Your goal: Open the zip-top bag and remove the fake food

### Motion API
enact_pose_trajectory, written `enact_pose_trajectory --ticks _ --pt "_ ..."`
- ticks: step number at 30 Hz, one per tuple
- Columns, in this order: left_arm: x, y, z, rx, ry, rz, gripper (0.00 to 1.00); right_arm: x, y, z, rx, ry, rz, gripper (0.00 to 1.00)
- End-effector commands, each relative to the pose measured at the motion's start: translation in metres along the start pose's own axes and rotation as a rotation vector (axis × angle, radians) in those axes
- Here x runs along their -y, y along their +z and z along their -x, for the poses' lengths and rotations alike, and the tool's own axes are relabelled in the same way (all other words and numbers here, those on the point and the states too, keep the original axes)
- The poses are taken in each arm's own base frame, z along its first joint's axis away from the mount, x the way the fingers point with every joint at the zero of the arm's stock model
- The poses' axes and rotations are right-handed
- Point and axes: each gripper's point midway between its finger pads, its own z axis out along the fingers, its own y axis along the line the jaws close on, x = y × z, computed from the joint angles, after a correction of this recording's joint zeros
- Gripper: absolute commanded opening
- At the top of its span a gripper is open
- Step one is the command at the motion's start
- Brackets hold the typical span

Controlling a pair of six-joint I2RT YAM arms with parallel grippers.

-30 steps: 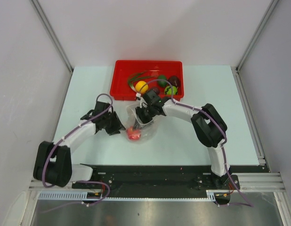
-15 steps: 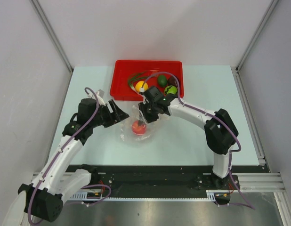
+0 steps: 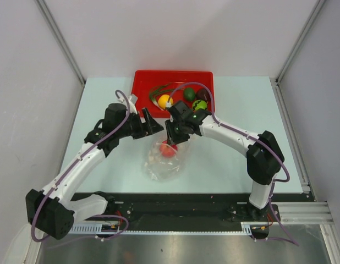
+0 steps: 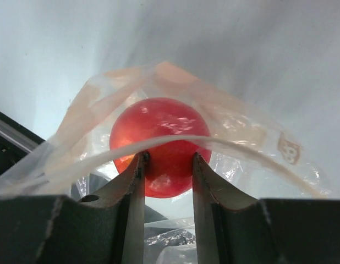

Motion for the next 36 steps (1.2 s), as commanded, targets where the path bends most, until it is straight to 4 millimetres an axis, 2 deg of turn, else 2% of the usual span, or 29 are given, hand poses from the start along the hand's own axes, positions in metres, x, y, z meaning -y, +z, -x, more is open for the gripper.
enact_pose_trajectory --ticks 1,4,6,7,10,14,15,17,18,19,21,25,28,30,36 --pt "0.020 0.007 0.008 0.001 0.075 -0.077 0.78 -0.019 -0.028 0.021 0.082 -0.003 0.058 0.05" --pt "0.014 0.015 -0.008 -0.062 0.049 -0.084 0.68 -0.011 -0.030 0.025 0.087 0.027 0.039 0.05" --pt "0.014 0.013 -0.013 -0.063 0.049 -0.086 0.68 0.002 -0.035 0.029 0.095 0.053 0.008 0.05" --pt "0.008 0.013 -0.017 -0.062 0.045 -0.067 0.71 0.009 -0.037 0.032 0.105 0.061 -0.006 0.05" --pt "-0.003 0.005 -0.024 -0.063 0.065 -0.027 0.76 0.016 -0.054 0.047 0.143 0.093 0.023 0.05" --pt "-0.016 0.000 -0.022 -0.049 0.093 0.045 0.78 -0.001 -0.083 0.069 0.206 0.094 0.140 0.05" --pt "-0.017 -0.001 -0.021 -0.043 0.097 0.058 0.78 -0.013 -0.094 0.077 0.224 0.085 0.207 0.05" --pt "-0.018 0.000 -0.017 -0.034 0.110 0.066 0.79 -0.020 -0.104 0.087 0.240 0.101 0.289 0.06" --pt "-0.016 0.001 -0.014 -0.036 0.113 0.065 0.79 -0.029 -0.110 0.091 0.233 0.118 0.352 0.06" --pt "-0.016 0.002 -0.014 -0.042 0.117 0.067 0.79 -0.026 -0.112 0.095 0.229 0.138 0.368 0.05" --pt "-0.014 0.004 -0.011 -0.050 0.121 0.069 0.78 -0.034 -0.118 0.097 0.213 0.167 0.434 0.05" --pt "-0.021 0.011 -0.011 -0.080 0.135 0.107 0.78 -0.030 -0.128 0.106 0.234 0.201 0.461 0.05" --pt "-0.023 0.009 -0.012 -0.087 0.143 0.116 0.78 -0.017 -0.138 0.128 0.316 0.242 0.458 0.05" --pt "-0.021 0.008 -0.012 -0.088 0.148 0.107 0.78 0.000 -0.143 0.152 0.406 0.279 0.432 0.05" --pt "-0.017 0.001 -0.008 -0.088 0.189 0.106 0.79 0.040 -0.138 0.215 0.545 0.426 0.463 0.05"
